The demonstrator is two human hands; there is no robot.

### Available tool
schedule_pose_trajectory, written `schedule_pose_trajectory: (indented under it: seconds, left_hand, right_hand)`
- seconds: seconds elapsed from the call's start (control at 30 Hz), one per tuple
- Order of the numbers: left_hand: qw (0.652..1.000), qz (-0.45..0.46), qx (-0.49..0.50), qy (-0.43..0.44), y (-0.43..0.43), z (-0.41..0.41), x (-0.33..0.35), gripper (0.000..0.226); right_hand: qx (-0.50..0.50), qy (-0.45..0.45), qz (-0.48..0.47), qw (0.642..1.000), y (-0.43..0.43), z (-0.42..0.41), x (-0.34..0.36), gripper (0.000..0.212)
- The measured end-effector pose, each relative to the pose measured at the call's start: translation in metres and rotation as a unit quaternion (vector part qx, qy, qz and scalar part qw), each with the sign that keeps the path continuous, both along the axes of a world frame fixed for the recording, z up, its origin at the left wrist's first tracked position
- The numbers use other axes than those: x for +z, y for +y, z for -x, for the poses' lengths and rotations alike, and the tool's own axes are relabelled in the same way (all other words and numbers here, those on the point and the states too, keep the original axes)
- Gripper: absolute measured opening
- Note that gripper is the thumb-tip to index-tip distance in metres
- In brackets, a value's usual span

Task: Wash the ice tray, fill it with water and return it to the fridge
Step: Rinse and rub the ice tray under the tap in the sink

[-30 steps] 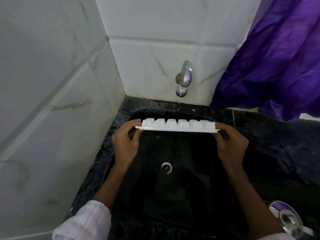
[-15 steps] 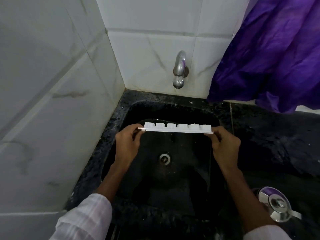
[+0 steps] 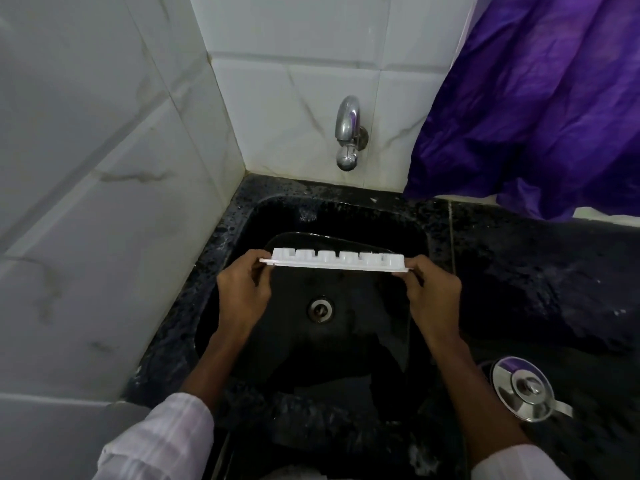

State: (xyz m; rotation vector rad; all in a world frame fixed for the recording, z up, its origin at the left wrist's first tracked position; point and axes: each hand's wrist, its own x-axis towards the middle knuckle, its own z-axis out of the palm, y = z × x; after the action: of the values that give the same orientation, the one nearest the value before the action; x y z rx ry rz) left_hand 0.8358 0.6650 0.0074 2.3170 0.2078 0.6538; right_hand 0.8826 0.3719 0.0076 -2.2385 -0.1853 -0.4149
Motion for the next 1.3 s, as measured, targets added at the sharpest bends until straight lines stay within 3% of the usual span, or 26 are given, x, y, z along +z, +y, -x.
schedule_pose_trajectory:
  seconds: [0.13, 0.27, 0.33, 0.47, 0.57, 0.7, 0.87, 0.97, 1.13, 1.3]
  left_hand:
    - [1.000, -0.006, 0.011, 0.012, -0.004, 0.014, -0.002, 0.013]
    - [0.999, -0.011, 0.036, -0.014, -0.009, 0.031, -0.002, 0.015]
    - [0.998, -0.004, 0.054, -0.006, -0.010, 0.040, -0.004, 0.016]
    - [0.997, 0.014, 0.066, -0.023, -0.012, 0.056, -0.008, 0.019]
    - [0.996, 0.046, 0.078, 0.004, -0.010, 0.061, -0.014, 0.021]
    - [0.991, 0.105, 0.077, 0.018, -0.013, 0.066, -0.013, 0.025]
    - [0.991, 0.092, 0.091, 0.044, -0.012, 0.066, -0.014, 0.023]
    - [0.983, 0.150, 0.089, 0.053, -0.023, 0.067, -0.005, 0.021]
    - [0.948, 0.302, 0.072, 0.065, -0.047, 0.047, 0.004, 0.017]
    - [0.922, 0.383, 0.017, 0.050, -0.097, 0.025, 0.022, 0.017]
  right_hand:
    - [0.018, 0.035, 0.008, 0.999, -0.002, 0.012, 0.001, 0.010]
    - [0.021, -0.003, -0.005, 1.000, -0.004, 0.025, 0.000, 0.011]
    - [0.041, 0.037, 0.005, 0.998, -0.003, 0.029, -0.001, 0.007]
    - [0.035, 0.012, -0.014, 0.999, -0.001, 0.041, 0.004, 0.013]
    - [0.050, 0.050, -0.002, 0.997, -0.001, 0.046, -0.001, 0.008]
    - [0.008, 0.091, -0.104, 0.990, 0.005, 0.054, 0.004, 0.005]
    - [-0.066, 0.144, -0.236, 0.959, 0.008, 0.058, 0.012, 0.016]
    - [-0.088, 0.145, -0.229, 0.959, 0.005, 0.062, 0.017, 0.016]
    - [-0.083, 0.113, -0.199, 0.970, -0.018, 0.071, 0.035, 0.033]
    - [-0.168, 0.080, -0.209, 0.960, -0.065, 0.069, 0.055, 0.030]
